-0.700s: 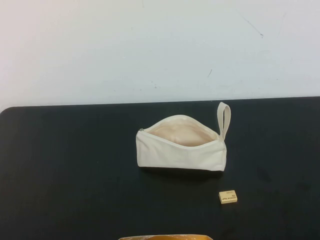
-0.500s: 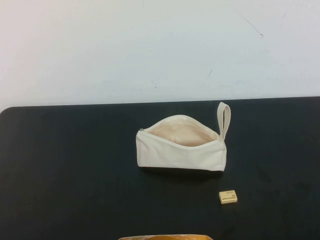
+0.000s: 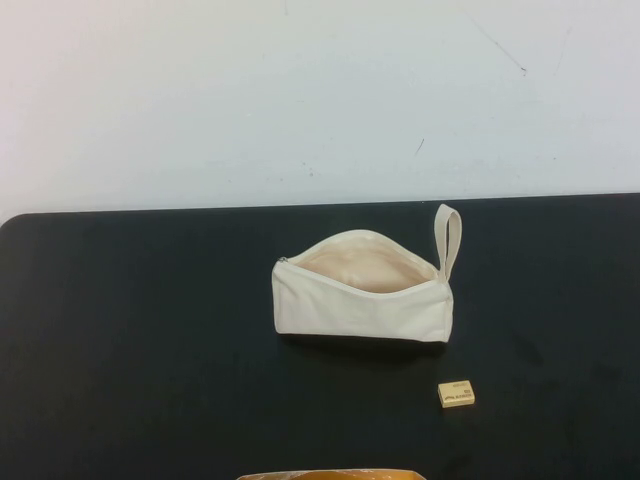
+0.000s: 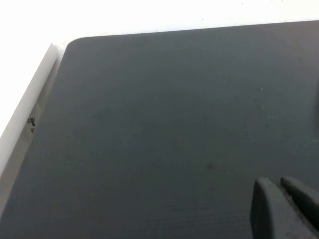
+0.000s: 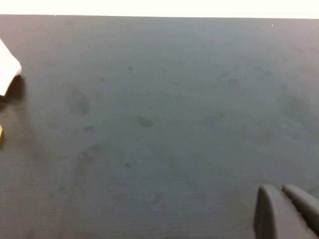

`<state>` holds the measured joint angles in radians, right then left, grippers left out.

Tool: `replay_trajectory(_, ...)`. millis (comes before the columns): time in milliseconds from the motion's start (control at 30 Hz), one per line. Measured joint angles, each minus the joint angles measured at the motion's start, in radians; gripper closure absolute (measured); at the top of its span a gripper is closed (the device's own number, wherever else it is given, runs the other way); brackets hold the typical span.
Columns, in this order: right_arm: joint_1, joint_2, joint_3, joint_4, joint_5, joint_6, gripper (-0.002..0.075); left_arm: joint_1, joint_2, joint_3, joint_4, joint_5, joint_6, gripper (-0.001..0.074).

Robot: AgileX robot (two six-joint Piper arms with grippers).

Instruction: Put eraser into pencil case

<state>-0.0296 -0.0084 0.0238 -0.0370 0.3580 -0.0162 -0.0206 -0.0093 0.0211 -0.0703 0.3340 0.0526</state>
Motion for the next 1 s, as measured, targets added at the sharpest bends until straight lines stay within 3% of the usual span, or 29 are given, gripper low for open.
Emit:
replay_trajectory(367, 0.0, 0.0, 0.0, 0.008, -0.003, 0.0, 0.0727, 0.0, 0.0, 0.0, 0.0, 0.0, -0.002, 0.0736)
replay_trajectory(500, 0.0, 0.0, 0.002, 0.084, -0.019, 0.0, 0.0727, 0.0, 0.0, 0.0, 0.0, 0.0, -0.002, 0.0736)
replay_trajectory(667, 0.0, 0.0, 0.004, 0.345, -0.021, 0.072, 0.0727, 0.0, 0.0, 0.0, 0.0, 0.0, -0.002, 0.0736)
replay_trajectory(700, 0.0, 0.0, 0.004, 0.526, -0.021, 0.14, 0.0727, 0.0, 0.0, 0.0, 0.0, 0.0, -0.002, 0.0736)
replay_trajectory(800, 0.0, 0.0, 0.004, 0.758, -0.025, 0.186, 0.0727, 0.0, 0.0, 0.0, 0.0, 0.0, -0.002, 0.0736)
replay_trajectory(1000, 0.0, 0.0, 0.004, 0.86, -0.034, 0.141, 0.0727, 0.0, 0.0, 0.0, 0.0, 0.0, -0.002, 0.0736)
